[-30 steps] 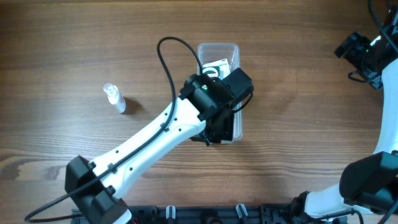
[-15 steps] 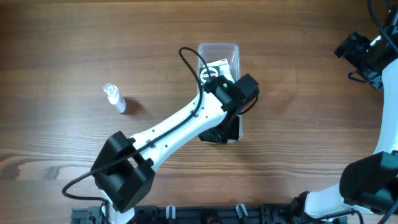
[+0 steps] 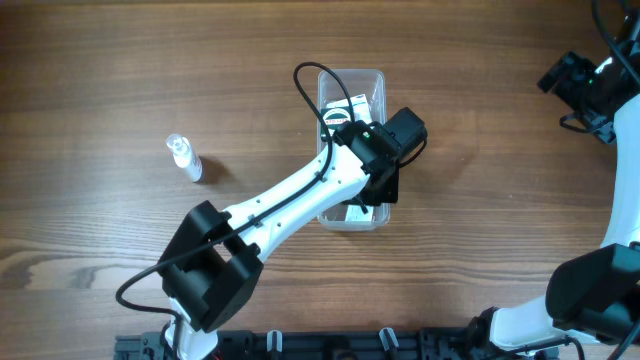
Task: Pack container
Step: 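Move the left gripper back to the white dropper bottle and grasp it, then carry the dropper bottle right and release it upright in the container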
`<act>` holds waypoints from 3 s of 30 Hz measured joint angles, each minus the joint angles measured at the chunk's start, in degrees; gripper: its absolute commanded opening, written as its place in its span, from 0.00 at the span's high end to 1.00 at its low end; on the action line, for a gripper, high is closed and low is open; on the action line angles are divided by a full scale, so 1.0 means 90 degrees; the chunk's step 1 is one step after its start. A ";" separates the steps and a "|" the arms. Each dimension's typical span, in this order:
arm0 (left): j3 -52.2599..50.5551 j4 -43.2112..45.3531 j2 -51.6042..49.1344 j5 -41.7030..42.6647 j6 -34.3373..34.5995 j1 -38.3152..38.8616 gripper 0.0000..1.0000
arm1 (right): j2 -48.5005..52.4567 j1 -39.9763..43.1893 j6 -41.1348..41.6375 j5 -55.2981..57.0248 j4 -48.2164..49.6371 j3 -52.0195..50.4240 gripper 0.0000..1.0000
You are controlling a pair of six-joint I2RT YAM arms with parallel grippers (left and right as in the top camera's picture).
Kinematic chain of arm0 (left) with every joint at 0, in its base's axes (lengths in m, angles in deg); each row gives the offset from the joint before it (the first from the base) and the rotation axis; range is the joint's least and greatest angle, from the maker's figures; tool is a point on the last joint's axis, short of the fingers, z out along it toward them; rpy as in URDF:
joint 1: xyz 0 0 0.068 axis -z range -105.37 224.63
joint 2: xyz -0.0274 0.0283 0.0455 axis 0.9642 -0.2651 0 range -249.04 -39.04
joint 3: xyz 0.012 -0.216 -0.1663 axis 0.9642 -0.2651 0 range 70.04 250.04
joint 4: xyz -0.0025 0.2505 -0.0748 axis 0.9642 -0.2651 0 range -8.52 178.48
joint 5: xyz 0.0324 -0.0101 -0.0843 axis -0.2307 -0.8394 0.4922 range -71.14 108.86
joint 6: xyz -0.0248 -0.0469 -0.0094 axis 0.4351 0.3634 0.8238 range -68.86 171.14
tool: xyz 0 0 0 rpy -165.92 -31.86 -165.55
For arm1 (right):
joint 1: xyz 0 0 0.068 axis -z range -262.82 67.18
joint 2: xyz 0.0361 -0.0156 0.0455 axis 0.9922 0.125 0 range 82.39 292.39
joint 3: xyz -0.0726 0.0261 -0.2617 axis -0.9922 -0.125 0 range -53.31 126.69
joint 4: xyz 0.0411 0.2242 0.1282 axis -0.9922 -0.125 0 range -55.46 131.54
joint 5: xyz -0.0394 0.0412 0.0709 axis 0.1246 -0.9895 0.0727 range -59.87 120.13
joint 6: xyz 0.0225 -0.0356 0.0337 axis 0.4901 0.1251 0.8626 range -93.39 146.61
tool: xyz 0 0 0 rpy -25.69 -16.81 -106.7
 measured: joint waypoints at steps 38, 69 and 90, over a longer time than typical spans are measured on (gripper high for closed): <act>-0.0571 -0.0930 0.1311 -0.0325 -0.3211 -0.5812 0.01 | 0.0000 0.0000 0.0002 0.0000 0.0002 0.0000 0.00; -0.1345 0.0080 0.0763 -0.0277 -0.3281 -0.5812 0.55 | 0.0000 0.0000 0.0000 0.0000 0.0000 0.0000 0.00; -0.1115 -0.0551 0.0765 0.0015 -0.3281 -0.5812 0.80 | 0.0000 0.0000 0.0002 0.0000 0.0000 0.0000 0.00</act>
